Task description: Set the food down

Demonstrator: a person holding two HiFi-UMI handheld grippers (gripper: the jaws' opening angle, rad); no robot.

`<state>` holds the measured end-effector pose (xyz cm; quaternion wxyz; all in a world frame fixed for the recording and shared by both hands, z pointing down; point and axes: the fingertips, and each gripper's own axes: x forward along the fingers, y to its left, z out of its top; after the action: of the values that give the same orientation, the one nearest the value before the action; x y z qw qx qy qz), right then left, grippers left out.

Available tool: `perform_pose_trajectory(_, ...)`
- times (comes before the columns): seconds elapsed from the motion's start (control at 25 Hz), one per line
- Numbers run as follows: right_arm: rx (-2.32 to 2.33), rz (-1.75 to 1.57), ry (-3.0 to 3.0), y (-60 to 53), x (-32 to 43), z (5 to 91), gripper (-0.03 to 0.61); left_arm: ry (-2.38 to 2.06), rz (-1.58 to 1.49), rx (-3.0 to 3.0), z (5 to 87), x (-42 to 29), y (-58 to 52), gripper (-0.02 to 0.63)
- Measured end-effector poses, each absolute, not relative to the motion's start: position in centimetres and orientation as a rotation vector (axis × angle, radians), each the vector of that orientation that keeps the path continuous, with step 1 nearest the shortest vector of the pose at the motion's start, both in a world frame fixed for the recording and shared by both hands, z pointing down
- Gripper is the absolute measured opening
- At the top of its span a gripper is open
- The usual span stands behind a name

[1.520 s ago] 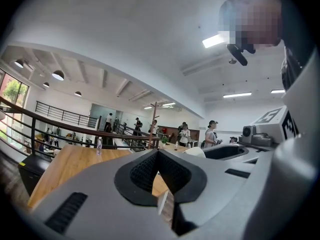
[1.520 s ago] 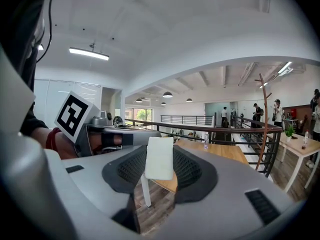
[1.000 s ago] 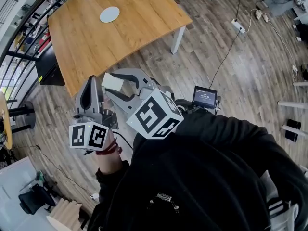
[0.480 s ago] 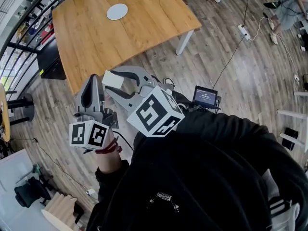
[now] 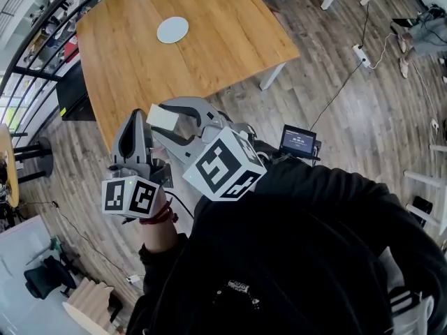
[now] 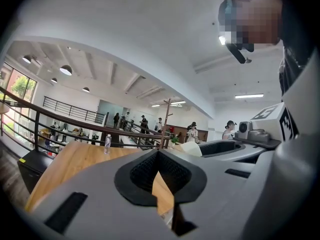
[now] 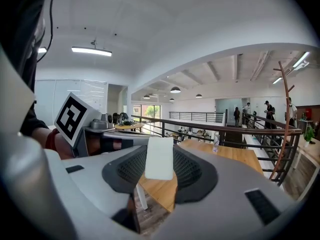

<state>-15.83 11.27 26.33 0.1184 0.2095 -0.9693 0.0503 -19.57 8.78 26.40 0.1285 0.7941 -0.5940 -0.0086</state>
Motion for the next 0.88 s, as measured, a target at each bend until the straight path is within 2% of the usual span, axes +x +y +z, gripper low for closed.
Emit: perform_pose_trajectory(0.88,0.578,0.244,-2.894,-2.0,-11.8,26.3,0.173,-1.762,0.094,2.295,26.2,-15.3,-4.0,-0.003)
